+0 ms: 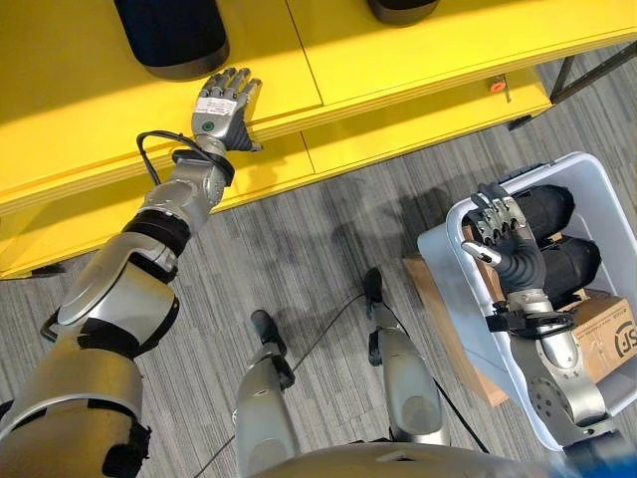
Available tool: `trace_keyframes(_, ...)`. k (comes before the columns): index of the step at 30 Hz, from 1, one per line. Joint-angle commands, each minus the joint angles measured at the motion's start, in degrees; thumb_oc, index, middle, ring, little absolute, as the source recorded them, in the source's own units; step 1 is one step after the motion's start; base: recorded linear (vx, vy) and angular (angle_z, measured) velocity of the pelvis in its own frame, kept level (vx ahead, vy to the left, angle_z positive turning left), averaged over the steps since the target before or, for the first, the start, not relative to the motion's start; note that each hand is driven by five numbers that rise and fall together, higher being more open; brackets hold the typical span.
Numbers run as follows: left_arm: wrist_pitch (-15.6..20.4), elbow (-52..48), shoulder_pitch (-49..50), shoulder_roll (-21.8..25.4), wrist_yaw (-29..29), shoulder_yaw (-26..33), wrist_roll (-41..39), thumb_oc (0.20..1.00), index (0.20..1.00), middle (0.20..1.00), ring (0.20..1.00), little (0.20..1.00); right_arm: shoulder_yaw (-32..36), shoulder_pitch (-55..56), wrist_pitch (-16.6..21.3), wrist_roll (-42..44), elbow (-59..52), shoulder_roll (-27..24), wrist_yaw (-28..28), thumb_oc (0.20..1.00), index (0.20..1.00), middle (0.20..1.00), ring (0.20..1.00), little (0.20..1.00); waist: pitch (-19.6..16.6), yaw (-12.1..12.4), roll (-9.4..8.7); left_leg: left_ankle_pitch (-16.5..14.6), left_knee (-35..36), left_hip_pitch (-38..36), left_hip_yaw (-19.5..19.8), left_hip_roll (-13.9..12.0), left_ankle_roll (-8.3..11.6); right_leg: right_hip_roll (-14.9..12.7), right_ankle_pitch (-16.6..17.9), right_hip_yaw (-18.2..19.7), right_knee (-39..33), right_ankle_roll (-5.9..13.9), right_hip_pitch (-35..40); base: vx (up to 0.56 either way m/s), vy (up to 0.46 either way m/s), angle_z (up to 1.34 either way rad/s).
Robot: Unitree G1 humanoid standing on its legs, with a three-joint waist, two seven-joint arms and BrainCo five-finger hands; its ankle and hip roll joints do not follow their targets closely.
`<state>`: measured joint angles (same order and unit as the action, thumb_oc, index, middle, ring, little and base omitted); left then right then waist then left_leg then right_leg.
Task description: Move parts from the plastic box to the shelf.
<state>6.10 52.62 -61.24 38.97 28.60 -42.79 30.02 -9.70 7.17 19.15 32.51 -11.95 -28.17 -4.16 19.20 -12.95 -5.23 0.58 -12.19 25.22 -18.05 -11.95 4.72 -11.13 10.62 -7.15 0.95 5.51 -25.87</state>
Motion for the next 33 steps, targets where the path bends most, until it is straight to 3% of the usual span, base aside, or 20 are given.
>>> trace_keyframes(1,2.8,-5.0,0.5,1.2,-0.3,3.1,2.1,1.000,1.000,1.000,1.000,1.000,2.9,0.8,3.8,1.2,-3.6,-3.6,0.4,1.000,1.000,1.000,1.000,1.000,-0.7,-0.5,2.01,-4.3,-5.5,-0.8,3.3,-5.6,4.60,-4.8,-4.6,0.8,5.7,5.48,3.5,0.00,0.000,0.00)
trace_keyframes(4,5.3,-13.1,4.7,1.2,-1.9,3.8,2.4,1.000,1.000,1.000,1.000,1.000,3.7,1.1,3.8,1.0,-3.5,-3.2,0.0,1.000,1.000,1.000,1.000,1.000,-0.7,0.1,2.09,-4.6,-5.6,-1.0,3.5,-5.5,4.50,-4.9,-4.9,0.7,5.7,5.41,4.0,0.00,0.000,0.00)
trace_keyframes(5,7.8,-20.7,10.0,0.8,-4.1,4.9,1.6,1.000,1.000,1.000,1.000,1.000,4.4,1.1,3.9,0.8,-3.5,-2.7,-0.2,1.000,1.000,1.000,1.000,1.000,-0.7,0.7,2.26,-4.8,-5.6,-1.4,3.6,-5.4,4.46,-5.0,-5.1,0.6,5.7,5.33,4.5,0.00,0.000,0.00)
trace_keyframes(8,10.9,-30.4,19.1,-0.9,-7.8,7.3,-1.0,1.000,1.000,1.000,1.000,1.000,5.2,1.2,3.8,0.0,-3.4,-2.2,-0.9,1.000,1.000,1.000,1.000,1.000,-0.8,1.5,2.36,-5.1,-5.8,-1.9,4.0,-5.4,4.36,-5.2,-5.2,0.2,5.5,5.16,5.4,0.00,0.000,0.02)
trace_keyframes(10,11.8,-33.9,23.2,-1.1,-8.7,9.3,-2.6,1.000,1.000,1.000,1.000,1.000,5.3,1.1,3.7,-0.2,-3.4,-1.7,-1.0,1.000,1.000,1.000,1.000,1.000,-0.7,1.9,2.15,-3.7,-5.6,-1.8,3.6,-5.1,3.70,-5.5,-4.1,-0.2,5.3,4.61,5.4,-0.05,-0.001,0.04)
trace_keyframes(13,12.8,-36.7,27.6,-1.2,-9.7,11.3,-5.2,1.000,1.000,1.000,1.000,1.000,5.4,1.0,3.7,-0.5,-3.4,-1.3,-1.3,1.000,1.000,1.000,1.000,1.000,-1.1,2.4,2.35,-4.9,-5.3,-2.7,4.2,-5.2,4.19,-5.2,-5.1,0.0,5.2,5.02,6.5,0.03,0.000,0.01)
trace_keyframes(17,15.3,-45.4,39.7,-0.3,-12.4,18.4,-16.0,1.000,1.000,1.000,1.000,1.000,5.8,1.1,3.8,-0.8,-3.4,-0.9,-2.0,1.000,1.000,1.000,1.000,1.000,-1.5,3.3,2.01,-3.3,-4.7,-3.3,4.3,-4.8,3.50,-5.5,-4.0,-1.0,4.4,4.51,7.9,-0.06,-0.013,0.07)
trace_keyframes(18,16.1,-47.5,44.0,-1.5,-13.5,20.6,-24.3,1.000,1.000,1.000,1.000,1.000,5.9,1.1,3.7,-0.6,-3.5,-0.6,-2.1,1.000,1.000,1.000,1.000,1.000,-1.8,4.0,1.79,-3.1,-4.5,-3.9,4.7,-4.6,3.35,-5.5,-3.9,-1.4,4.1,4.56,9.0,0.01,-0.010,0.09)
trace_keyframes(20,16.0,-47.8,44.3,-1.3,-13.7,20.9,-24.5,1.000,1.000,1.000,1.000,1.000,5.8,1.1,3.7,-0.6,-3.5,-0.7,-2.1,1.000,1.000,1.000,1.000,1.000,-1.8,3.9,1.76,-3.1,-4.5,-4.0,4.8,-4.6,3.35,-5.6,-3.8,-1.5,4.0,4.56,9.2,0.01,0.002,0.08)
trace_keyframes(21,17.4,-50.2,49.6,-2.2,-15.9,23.3,-33.2,1.000,1.000,1.000,1.000,1.000,6.1,1.2,3.5,-0.7,-3.3,-0.2,-2.3,1.000,1.000,1.000,1.000,1.000,-2.5,4.7,1.69,-2.8,-3.7,-5.2,5.3,-4.2,3.25,-5.9,-3.5,-2.2,3.5,4.75,10.9,0.02,0.010,0.14)
trace_keyframes(23,17.4,-52.0,54.8,-3.5,-19.9,25.9,-42.8,1.000,1.000,1.000,1.000,1.000,5.6,1.2,3.0,-1.2,-2.7,0.2,-2.5,1.000,1.000,1.000,1.000,1.000,-3.4,5.4,1.34,-2.7,-2.9,-6.9,5.9,-3.5,2.98,-6.4,-3.0,-3.2,2.5,5.10,13.4,0.04,0.043,0.26)
trace_keyframes(27,16.8,-55.0,59.6,-4.3,-24.5,28.6,-51.0,1.000,1.000,1.000,1.000,1.000,5.1,1.1,1.5,-1.0,-1.3,1.0,-2.1,1.000,1.000,1.000,1.000,1.000,-4.9,6.6,0.82,-3.2,-2.2,-9.6,6.3,-2.1,2.18,-7.9,-2.6,-4.5,1.4,5.72,17.0,0.03,0.064,0.24)
trace_keyframes(33,16.1,-56.5,62.8,-4.9,-26.9,30.5,-52.8,1.000,1.000,1.000,1.000,1.000,5.3,3.0,-0.2,0.0,-0.4,1.5,-0.8,1.000,1.000,1.000,1.000,1.000,-6.2,7.2,-0.05,-6.3,-5.2,-11.4,6.8,0.3,0.38,-10.7,-1.5,-5.5,1.5,6.71,21.3,0.02,0.128,0.18)
